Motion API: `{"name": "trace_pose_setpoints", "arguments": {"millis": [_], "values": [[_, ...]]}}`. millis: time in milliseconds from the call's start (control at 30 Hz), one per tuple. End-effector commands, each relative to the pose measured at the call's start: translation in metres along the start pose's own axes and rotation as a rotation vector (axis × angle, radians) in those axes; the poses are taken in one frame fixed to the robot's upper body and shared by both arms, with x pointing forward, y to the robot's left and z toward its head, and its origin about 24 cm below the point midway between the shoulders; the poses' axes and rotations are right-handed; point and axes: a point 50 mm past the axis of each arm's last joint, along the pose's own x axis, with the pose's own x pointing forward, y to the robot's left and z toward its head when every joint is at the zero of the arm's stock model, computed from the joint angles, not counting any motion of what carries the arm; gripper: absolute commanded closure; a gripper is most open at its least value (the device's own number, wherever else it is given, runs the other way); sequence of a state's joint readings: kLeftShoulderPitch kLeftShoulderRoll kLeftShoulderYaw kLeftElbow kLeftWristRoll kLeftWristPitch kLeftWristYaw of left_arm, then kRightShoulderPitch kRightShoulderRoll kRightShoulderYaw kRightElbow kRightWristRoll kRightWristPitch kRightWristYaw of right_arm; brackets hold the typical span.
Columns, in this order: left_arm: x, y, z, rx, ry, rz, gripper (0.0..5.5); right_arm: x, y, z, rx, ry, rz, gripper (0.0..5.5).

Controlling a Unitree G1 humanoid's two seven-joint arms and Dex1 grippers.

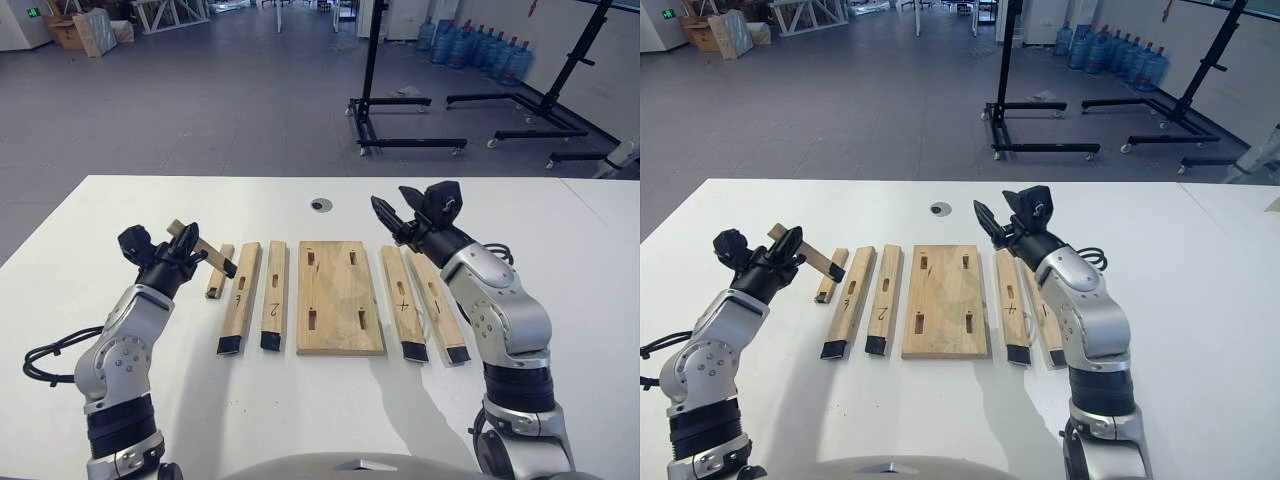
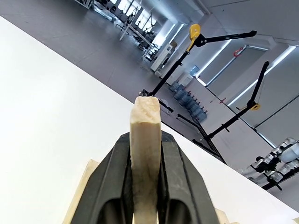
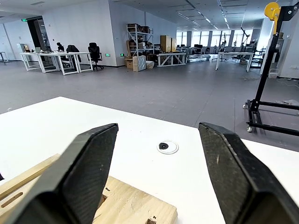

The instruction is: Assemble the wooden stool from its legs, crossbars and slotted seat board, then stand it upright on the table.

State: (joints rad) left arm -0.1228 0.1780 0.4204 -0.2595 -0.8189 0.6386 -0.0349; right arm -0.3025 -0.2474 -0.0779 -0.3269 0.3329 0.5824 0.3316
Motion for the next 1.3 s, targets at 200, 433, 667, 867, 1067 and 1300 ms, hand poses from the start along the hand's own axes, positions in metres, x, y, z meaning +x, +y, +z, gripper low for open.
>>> {"name": "trace_pose_setpoints", "arguments": {"millis": [200, 433, 667, 867, 1067, 1300], "values": [[0.010, -0.008, -0.025, 0.116, 0.040, -0.030, 5.12, 0.005, 0.004, -0.002, 0.002, 0.004, 0.014, 2.35], [0.002, 0.008, -0.034, 0.148, 0.032, 0.036, 5.12, 0.006, 0.008, -0.005, 0.010, 0.007, 0.025, 2.35], [0.003, 0.003, -0.032, 0.104, 0.003, 0.037, 5.12, 0.007, 0.008, -0.003, 0.006, 0.006, 0.032, 2.35], [0.004, 0.001, -0.020, 0.125, -0.022, 0.029, 5.12, 0.007, 0.008, -0.002, 0.005, 0.002, 0.030, 2.35], [0.007, -0.009, -0.017, 0.094, -0.038, 0.007, 5.12, 0.008, 0.010, -0.002, 0.004, 0.001, 0.035, 2.35], [0.011, -0.017, -0.026, 0.079, -0.021, -0.010, 5.12, 0.009, 0.011, -0.003, 0.007, 0.003, 0.038, 2.35]]}}
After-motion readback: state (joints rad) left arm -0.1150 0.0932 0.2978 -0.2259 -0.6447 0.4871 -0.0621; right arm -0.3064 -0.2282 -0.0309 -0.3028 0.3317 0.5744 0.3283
